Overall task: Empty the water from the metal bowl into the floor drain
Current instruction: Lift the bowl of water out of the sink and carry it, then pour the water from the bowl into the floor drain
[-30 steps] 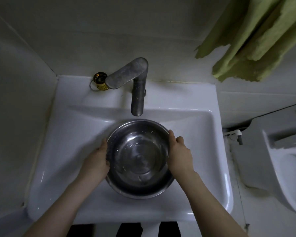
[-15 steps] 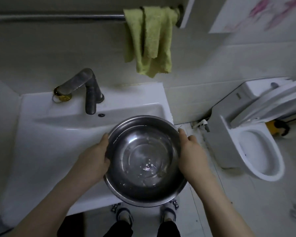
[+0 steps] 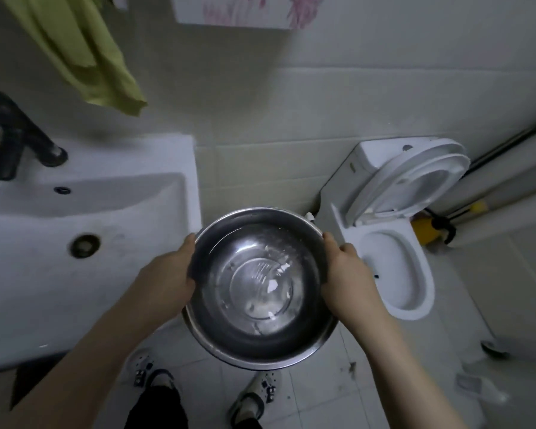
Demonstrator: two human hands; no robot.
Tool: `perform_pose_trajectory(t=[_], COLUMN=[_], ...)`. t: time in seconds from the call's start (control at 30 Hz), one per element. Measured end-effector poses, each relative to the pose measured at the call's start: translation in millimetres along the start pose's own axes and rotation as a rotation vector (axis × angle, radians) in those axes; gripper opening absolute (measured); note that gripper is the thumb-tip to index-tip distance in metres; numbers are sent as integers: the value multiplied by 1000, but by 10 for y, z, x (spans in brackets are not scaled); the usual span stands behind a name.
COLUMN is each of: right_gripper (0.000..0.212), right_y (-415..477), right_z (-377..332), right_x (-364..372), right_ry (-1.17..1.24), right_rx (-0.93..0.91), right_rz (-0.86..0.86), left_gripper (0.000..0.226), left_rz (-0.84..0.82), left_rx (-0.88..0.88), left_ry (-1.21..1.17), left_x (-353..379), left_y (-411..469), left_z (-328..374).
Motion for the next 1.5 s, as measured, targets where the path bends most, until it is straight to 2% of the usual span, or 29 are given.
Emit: perform_pose_trajectory(t=[0.13, 0.3, 0.47, 0.63, 0.77, 0.9, 1.0, 1.1, 1.27, 1.5], right_gripper=[67, 63, 65, 69, 64, 75, 84, 82, 80, 74], right_y=[186, 493, 988, 1659, 2419, 3106, 3620, 4081, 4770, 5504], right_z=[589, 1071, 1378, 1554, 1727, 1868, 1965, 1993, 2018, 1814], right_x=[-9, 103, 531, 1071, 1601, 2072, 2501, 2989, 3602, 4466], right_ry=[-51, 55, 98, 105, 110, 66, -2, -31, -106, -163], right_rx=[-11, 14, 38, 45, -67, -145, -183, -228, -284, -323], right_rz=[-32, -9, 26, -11, -37, -62, -35, -28, -43, 23], left_gripper=[69, 78, 55, 73, 75, 57, 61, 72, 60, 70], left_rz=[24, 4, 34, -28, -13, 98, 127, 129, 165, 230], left_rx=[15, 7, 8, -174, -308, -391, -351, -348, -311, -362], left_ry=[-25, -44, -80, -53, 66, -94, -125, -131, -130, -152], left_x=[546, 1011, 1338, 1798, 2345, 2875, 3352, 3808, 4301, 4929], left_y=[139, 503, 1034, 1538, 2106, 2615, 3036, 3428, 3984, 4466], left_z=[320, 522, 593, 483, 232, -158, -505, -878, -1348, -2040])
Point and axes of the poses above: each hand's wrist, its own y-axis towards the middle knuckle, its own x-axis out of the palm, z = x × y, the point moved 1 cm from there along y, towards the middle knuckle, and after that the axes turned 10 degrees about -y, right-handed, at the moved point
